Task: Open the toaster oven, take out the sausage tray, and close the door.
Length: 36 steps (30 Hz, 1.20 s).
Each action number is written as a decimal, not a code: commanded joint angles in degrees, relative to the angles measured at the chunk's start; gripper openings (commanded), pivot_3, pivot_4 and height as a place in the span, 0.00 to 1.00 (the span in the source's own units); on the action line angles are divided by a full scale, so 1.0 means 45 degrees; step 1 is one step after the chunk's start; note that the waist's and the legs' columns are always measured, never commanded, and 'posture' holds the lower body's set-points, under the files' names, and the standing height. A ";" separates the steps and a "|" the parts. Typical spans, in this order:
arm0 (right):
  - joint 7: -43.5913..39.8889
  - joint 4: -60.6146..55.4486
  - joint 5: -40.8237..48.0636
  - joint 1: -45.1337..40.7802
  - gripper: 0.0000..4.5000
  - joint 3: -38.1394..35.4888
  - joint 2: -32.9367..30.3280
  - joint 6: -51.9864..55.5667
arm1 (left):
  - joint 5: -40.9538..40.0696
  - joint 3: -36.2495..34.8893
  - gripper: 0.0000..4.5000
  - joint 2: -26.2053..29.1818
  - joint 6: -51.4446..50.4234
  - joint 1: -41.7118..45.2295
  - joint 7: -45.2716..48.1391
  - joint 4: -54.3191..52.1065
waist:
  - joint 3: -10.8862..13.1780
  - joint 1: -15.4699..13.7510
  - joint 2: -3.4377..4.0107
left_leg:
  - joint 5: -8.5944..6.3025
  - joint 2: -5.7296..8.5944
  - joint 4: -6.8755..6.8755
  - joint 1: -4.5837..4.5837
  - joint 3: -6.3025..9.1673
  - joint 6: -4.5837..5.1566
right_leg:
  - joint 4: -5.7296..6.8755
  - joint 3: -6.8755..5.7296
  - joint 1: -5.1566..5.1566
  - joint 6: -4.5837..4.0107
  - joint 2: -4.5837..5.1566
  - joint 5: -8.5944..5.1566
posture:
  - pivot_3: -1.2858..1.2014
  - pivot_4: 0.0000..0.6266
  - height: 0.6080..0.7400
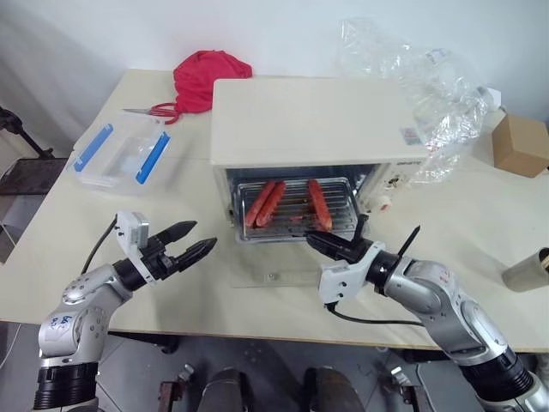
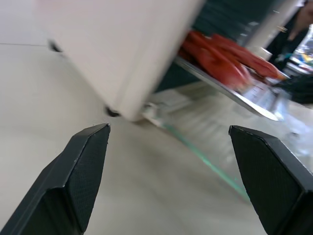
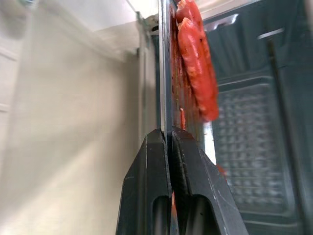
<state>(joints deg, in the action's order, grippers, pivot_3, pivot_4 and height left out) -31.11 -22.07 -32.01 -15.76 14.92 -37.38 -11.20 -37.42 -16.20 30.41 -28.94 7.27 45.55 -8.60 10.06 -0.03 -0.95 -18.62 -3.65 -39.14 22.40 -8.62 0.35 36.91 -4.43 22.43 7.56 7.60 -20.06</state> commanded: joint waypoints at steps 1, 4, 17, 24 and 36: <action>-0.0123 -0.0376 0.0375 -0.0035 0.01 -0.0494 -0.0076 -0.0103 | -0.0320 -0.0103 0.92 0.0032 -0.0063 0.0034 0.0002 -0.0424 | 0.0000 0.0009 0.0000 | -0.0001 0.0000 0.0000 0.0001 0.0000 0.0001 | -0.0001 0.0000 0.0001 0.0000 0.0001 0.0000 | 0.52 0.24 1.00; -0.0235 -0.0593 0.0529 0.0028 0.01 -0.0613 -0.0042 -0.0026 | -0.0315 -0.0147 0.92 -0.0127 -0.0016 0.0246 -0.0195 -0.0298 | 0.0000 0.0020 0.0000 | -0.0004 0.0001 0.0003 0.0002 -0.0001 0.0005 | -0.0004 0.0000 0.0002 0.0001 0.0003 0.0000 | 0.52 0.24 1.00; -0.0158 -0.1367 0.0798 0.1942 0.01 -0.1697 -0.0956 -0.1006 | -0.1702 -0.0618 0.92 -0.0080 -0.1688 0.0731 -0.0616 -0.0216 | 0.0000 0.0049 -0.0001 | 0.0000 -0.0001 -0.0004 -0.0002 -0.0001 0.0001 | 0.0000 0.0003 -0.0002 0.0000 0.0000 0.0000 | 0.52 0.24 1.00; 0.0031 -0.1560 0.0872 0.2479 0.01 -0.2060 -0.0957 -0.1788 | -0.3834 -0.0856 0.92 0.0240 -0.5316 0.1014 -0.2076 -0.0436 | 0.0000 0.0042 -0.0001 | 0.0008 -0.0004 -0.0014 -0.0009 0.0003 -0.0007 | 0.0011 0.0013 -0.0008 -0.0001 0.0002 0.0000 | 0.52 0.24 1.00; -0.0398 -0.1213 0.2142 0.2009 0.01 -0.2164 -0.1454 -0.3480 | -0.9509 -0.2534 0.92 0.0735 -1.0194 0.2692 -0.4885 0.1355 | 0.0001 0.0113 -0.0004 | 0.0011 -0.0013 -0.0013 -0.0024 0.0011 -0.0011 | 0.0033 0.0019 -0.0007 -0.0004 -0.0005 -0.0003 | 0.52 0.24 1.00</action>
<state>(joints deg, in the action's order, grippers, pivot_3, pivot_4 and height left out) -33.16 -26.37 -24.45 -5.88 6.50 -43.41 -25.11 -76.58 -26.00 32.59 -73.28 18.58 24.57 -2.94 10.07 0.48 -0.96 -18.58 -3.71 -39.19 22.30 -8.57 0.30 37.05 -4.35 22.40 7.54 7.58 -20.07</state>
